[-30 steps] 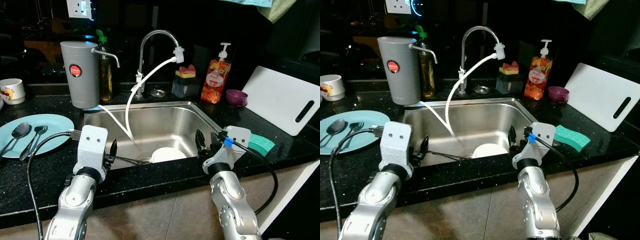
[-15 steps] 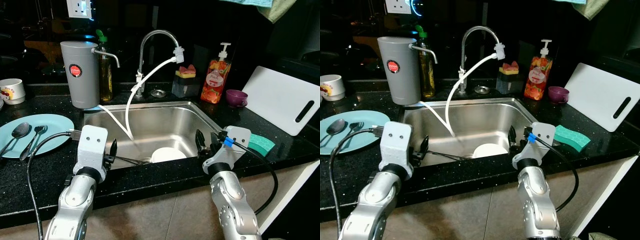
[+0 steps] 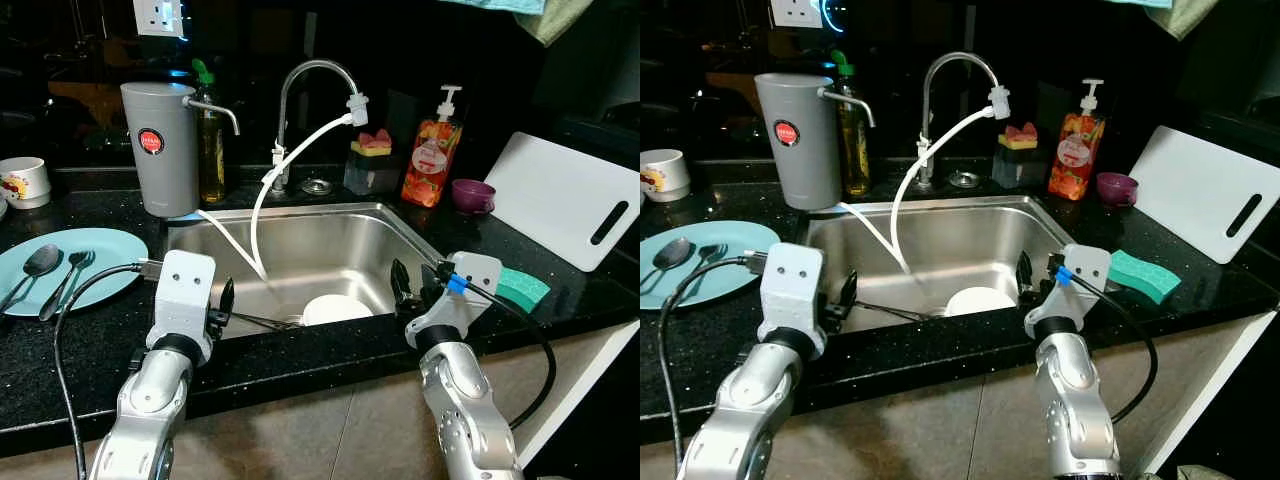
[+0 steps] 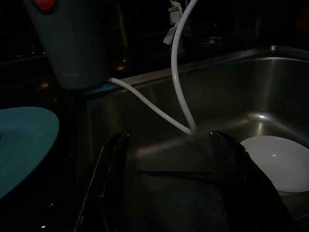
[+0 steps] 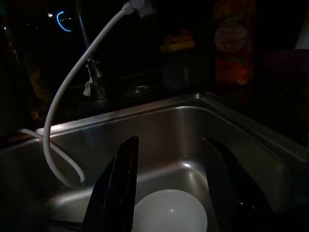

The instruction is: Kitchen organization

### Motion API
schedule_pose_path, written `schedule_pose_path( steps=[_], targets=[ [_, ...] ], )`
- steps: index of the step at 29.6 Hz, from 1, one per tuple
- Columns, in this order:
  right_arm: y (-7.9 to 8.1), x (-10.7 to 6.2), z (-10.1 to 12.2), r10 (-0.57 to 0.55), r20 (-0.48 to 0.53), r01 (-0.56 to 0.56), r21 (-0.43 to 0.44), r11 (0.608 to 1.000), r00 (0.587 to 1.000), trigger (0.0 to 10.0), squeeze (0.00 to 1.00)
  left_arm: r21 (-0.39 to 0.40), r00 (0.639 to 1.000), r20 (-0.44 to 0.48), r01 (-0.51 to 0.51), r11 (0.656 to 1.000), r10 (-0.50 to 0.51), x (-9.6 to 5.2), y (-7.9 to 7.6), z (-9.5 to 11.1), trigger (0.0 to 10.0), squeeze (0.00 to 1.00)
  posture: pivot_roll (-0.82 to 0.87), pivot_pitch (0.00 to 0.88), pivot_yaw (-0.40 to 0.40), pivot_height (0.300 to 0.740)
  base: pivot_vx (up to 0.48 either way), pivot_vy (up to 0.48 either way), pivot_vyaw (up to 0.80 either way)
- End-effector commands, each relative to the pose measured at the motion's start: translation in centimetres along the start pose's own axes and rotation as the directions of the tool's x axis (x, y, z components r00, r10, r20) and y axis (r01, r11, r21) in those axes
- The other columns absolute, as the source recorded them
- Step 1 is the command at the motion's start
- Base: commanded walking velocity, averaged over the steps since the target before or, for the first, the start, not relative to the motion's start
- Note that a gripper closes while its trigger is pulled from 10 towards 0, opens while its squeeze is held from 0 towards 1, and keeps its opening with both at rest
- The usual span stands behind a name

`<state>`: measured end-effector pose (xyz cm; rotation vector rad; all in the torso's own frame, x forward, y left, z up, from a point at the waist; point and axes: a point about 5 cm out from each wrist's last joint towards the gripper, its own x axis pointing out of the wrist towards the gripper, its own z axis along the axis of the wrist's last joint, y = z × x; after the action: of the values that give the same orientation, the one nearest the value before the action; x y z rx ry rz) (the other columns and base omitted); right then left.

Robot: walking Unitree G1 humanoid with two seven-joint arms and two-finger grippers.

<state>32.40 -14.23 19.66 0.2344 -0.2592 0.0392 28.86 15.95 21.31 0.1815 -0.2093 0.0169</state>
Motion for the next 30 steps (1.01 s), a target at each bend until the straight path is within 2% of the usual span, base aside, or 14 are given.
schedule_pose_path(
  steps=[1, 30],
  targets=[
    [-0.11, 0.10, -0.24, -0.007, -0.011, 0.007, 0.000, 1.000, 1.000, 10.0, 0.00, 0.004, 1.000, 0.001, 0.002, 1.000, -0.002, 0.17, -0.12, 0.03, 10.0, 0.00, 0.21, 0.030, -0.116, 0.740, 0.000, 0.000, 0.00],
    [-0.03, 0.14, -0.18, 0.000, -0.010, 0.000, -0.003, 1.000, 1.000, 10.0, 0.00, 0.004, 1.000, 0.003, 0.003, 1.000, -0.003, 0.10, -0.16, 0.11, 10.0, 0.00, 0.21, 0.025, -0.122, 0.740, 0.000, 0.000, 0.00]
  ],
)
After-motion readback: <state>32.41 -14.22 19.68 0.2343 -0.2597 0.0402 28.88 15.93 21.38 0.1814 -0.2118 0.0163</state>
